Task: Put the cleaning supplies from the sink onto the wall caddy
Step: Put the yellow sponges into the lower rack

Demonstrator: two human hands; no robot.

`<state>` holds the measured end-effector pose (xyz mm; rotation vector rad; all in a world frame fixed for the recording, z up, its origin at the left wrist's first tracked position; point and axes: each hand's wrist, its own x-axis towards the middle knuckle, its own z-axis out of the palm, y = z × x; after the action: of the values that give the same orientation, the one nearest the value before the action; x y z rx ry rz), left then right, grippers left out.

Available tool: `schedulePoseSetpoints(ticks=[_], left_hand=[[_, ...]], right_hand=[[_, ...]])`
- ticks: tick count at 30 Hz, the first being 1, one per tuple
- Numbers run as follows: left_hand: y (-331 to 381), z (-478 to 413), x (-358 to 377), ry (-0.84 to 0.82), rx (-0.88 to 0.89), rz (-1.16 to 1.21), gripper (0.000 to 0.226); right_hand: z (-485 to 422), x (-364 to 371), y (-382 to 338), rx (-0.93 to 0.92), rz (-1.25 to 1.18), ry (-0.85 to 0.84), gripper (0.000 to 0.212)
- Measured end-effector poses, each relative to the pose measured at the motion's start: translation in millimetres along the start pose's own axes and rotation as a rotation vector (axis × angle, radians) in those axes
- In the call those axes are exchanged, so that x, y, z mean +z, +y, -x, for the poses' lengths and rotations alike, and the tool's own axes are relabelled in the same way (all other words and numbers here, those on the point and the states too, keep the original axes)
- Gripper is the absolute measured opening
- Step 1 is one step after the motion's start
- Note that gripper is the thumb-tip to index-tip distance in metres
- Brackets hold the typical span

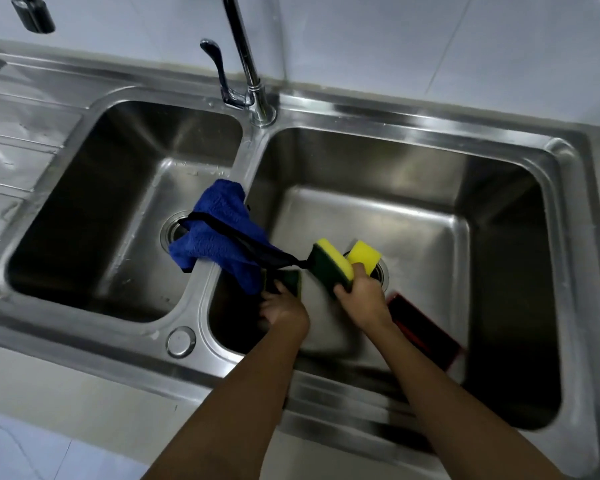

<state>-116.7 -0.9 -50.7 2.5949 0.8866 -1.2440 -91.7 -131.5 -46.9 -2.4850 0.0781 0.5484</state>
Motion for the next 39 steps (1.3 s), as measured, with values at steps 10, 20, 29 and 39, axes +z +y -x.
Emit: schedulePoseSetpoints(ticks=[10,20,29,39], left_hand=[[24.2,25.2,-3.5,0.145,0.170,0.101,0.059],[72.8,107.5,-34.2,0.254,0.598,0.445,0.033],[176.0,180.9,-118.0,-0.041,0.837,1.367,0.026],[340.9,258.0,-142.8,-0.330,0.803,1.570,0.015]], right_hand=[[17.3,-47.6,40.2,0.162,-0.224,0.127,0.034],[49.6,-130.6,53.1,0.184,-0.424,0.270,0.046],[72.1,-277.4,49.8,-0.049,-0.451,0.762,0.056],[84.6,-395.2,119.9,0.165,-0.249,0.961,0.039]])
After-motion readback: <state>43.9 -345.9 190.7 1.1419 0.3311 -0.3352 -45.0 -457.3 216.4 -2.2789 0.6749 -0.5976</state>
